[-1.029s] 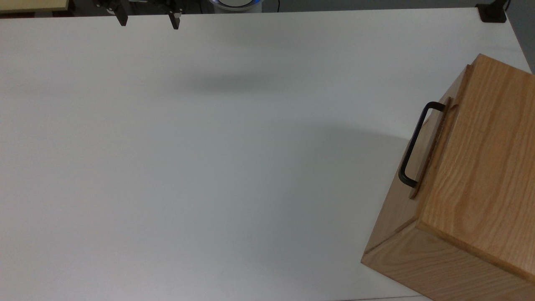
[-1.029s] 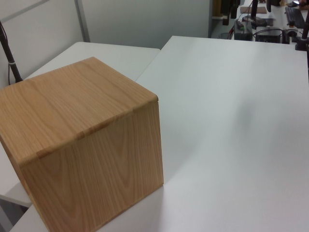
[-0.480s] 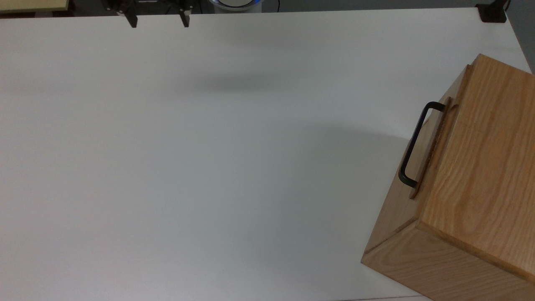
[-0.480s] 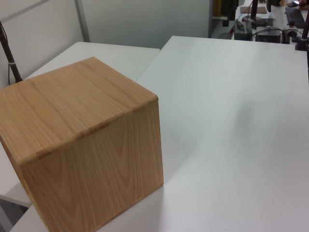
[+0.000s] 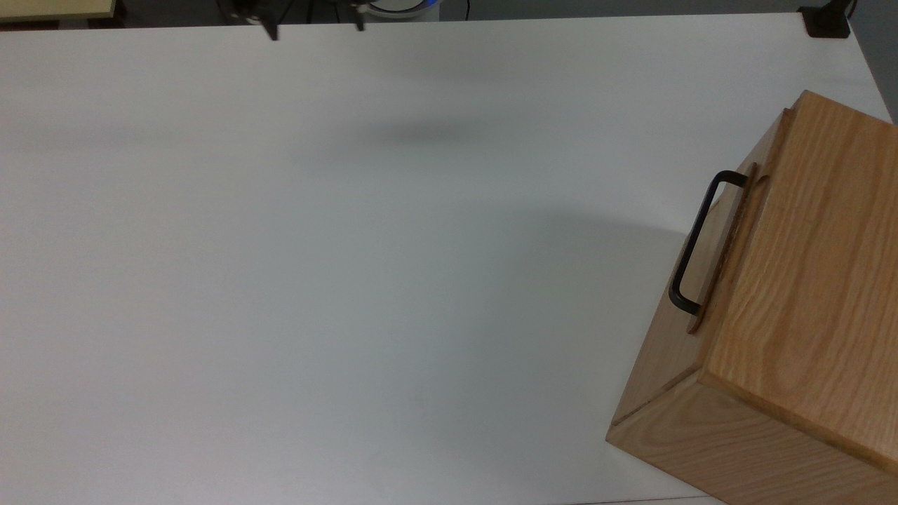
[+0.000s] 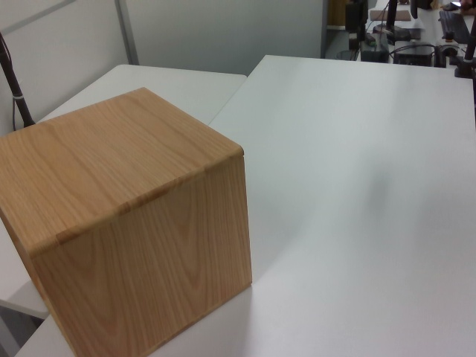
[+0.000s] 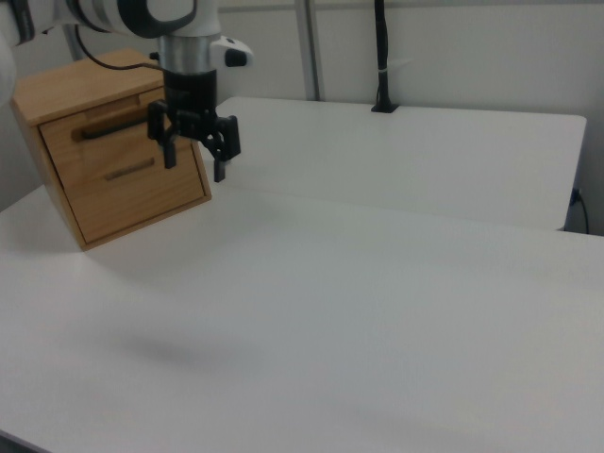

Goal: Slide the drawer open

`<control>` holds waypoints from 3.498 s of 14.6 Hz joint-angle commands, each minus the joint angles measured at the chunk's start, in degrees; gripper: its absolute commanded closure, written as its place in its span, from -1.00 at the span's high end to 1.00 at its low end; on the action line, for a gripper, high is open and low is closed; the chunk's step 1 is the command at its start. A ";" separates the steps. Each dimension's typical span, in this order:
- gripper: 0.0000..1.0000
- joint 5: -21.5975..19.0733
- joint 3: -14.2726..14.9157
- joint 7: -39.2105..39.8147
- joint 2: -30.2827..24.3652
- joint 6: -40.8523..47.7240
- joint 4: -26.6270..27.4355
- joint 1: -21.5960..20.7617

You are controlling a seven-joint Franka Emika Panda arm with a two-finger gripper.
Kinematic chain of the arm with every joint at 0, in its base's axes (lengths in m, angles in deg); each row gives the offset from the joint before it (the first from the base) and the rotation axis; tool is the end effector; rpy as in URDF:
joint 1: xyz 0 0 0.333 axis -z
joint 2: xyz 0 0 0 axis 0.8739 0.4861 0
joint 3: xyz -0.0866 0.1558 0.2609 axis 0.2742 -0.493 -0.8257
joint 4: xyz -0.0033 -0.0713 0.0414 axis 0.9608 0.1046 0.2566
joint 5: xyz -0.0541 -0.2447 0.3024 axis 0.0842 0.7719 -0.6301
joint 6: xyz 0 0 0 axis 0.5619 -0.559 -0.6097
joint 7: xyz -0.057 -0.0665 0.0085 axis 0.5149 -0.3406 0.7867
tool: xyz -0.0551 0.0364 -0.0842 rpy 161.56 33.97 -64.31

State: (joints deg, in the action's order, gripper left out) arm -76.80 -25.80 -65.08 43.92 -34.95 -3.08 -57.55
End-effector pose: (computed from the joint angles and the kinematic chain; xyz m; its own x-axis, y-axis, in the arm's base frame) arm 0.5851 -0.0339 0.6149 0.9887 0.0904 -0.1192 0.0766 -0.9903 -0.1161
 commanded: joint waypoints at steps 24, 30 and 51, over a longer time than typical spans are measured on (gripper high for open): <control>0.69 -31.57 0.68 -36.53 22.85 -44.98 -10.84 -23.76; 0.05 -34.49 1.21 -35.75 23.99 -46.05 -10.93 -24.37; -1.00 -34.14 8.06 -31.36 8.01 -24.73 1.81 -16.57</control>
State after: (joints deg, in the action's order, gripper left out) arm -110.44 -18.44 -99.43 59.27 -67.29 -5.32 -77.98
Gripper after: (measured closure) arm 0.868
